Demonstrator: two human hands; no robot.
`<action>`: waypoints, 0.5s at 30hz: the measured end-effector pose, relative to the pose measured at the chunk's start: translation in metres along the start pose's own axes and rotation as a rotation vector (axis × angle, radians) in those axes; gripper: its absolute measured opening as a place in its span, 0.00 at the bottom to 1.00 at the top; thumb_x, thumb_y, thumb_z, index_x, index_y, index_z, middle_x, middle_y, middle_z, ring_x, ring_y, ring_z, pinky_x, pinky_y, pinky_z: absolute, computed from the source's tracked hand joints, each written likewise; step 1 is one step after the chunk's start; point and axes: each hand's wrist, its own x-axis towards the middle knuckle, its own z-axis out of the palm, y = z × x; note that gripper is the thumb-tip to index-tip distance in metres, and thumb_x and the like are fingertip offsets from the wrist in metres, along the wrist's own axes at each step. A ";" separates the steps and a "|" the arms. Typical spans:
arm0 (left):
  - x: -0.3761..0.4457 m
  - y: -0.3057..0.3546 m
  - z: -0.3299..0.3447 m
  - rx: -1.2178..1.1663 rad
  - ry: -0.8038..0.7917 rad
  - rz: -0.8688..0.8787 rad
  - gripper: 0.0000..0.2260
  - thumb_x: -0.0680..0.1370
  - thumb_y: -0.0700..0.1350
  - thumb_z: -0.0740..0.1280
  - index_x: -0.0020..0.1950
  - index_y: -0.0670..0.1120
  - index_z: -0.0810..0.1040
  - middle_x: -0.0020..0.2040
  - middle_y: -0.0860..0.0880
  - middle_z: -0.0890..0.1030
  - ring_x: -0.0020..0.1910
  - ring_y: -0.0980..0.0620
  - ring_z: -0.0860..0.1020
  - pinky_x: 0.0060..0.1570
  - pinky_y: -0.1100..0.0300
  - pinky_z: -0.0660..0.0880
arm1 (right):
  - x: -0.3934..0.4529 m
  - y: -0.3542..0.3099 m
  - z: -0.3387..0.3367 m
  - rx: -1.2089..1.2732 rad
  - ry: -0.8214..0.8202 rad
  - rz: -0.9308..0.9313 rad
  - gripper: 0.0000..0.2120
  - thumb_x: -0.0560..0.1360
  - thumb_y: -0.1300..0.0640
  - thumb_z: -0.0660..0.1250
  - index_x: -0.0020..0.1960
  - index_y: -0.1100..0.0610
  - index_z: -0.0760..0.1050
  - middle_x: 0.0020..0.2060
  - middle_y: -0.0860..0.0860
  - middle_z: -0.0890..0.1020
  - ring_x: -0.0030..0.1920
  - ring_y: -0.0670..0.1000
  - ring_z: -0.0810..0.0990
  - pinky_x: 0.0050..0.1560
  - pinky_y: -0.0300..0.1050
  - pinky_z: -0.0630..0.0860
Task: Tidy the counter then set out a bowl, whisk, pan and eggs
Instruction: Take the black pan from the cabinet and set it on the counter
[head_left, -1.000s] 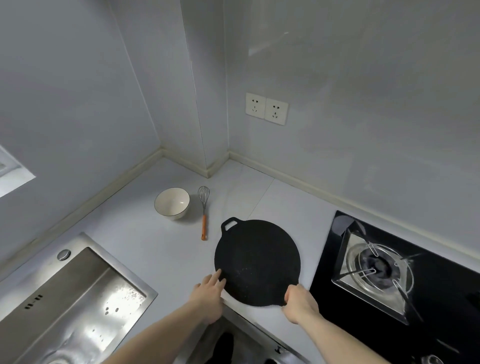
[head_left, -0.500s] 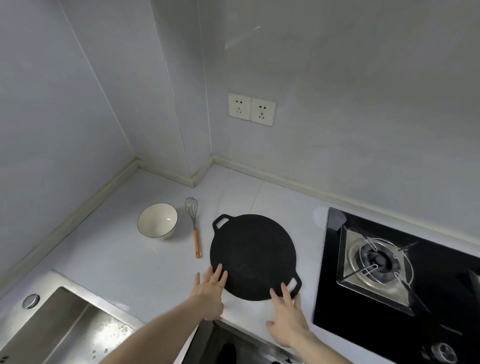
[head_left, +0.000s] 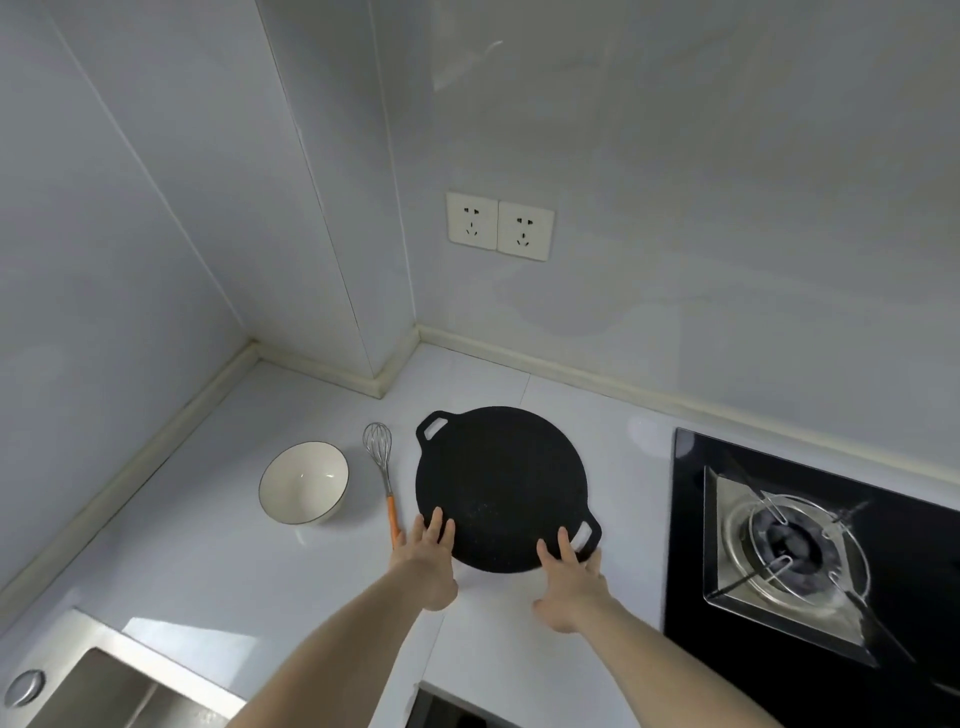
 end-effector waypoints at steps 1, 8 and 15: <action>0.005 -0.002 -0.003 0.031 0.006 -0.007 0.40 0.77 0.47 0.59 0.82 0.48 0.37 0.82 0.44 0.37 0.81 0.39 0.40 0.70 0.28 0.33 | 0.005 -0.002 -0.005 -0.005 -0.011 -0.002 0.42 0.78 0.57 0.61 0.83 0.45 0.38 0.81 0.47 0.34 0.79 0.71 0.39 0.78 0.60 0.58; 0.023 -0.011 -0.022 -0.046 -0.012 -0.013 0.40 0.78 0.46 0.61 0.82 0.49 0.37 0.82 0.45 0.36 0.81 0.39 0.39 0.75 0.33 0.37 | 0.028 -0.009 -0.034 -0.037 -0.044 -0.015 0.44 0.76 0.62 0.58 0.82 0.44 0.37 0.81 0.47 0.33 0.79 0.70 0.36 0.76 0.61 0.60; 0.033 -0.019 -0.040 -0.145 -0.019 0.029 0.41 0.77 0.47 0.62 0.82 0.49 0.38 0.82 0.47 0.36 0.81 0.40 0.39 0.77 0.39 0.43 | 0.042 -0.007 -0.050 -0.006 -0.027 -0.039 0.43 0.76 0.63 0.58 0.82 0.44 0.38 0.80 0.46 0.33 0.79 0.68 0.35 0.78 0.60 0.60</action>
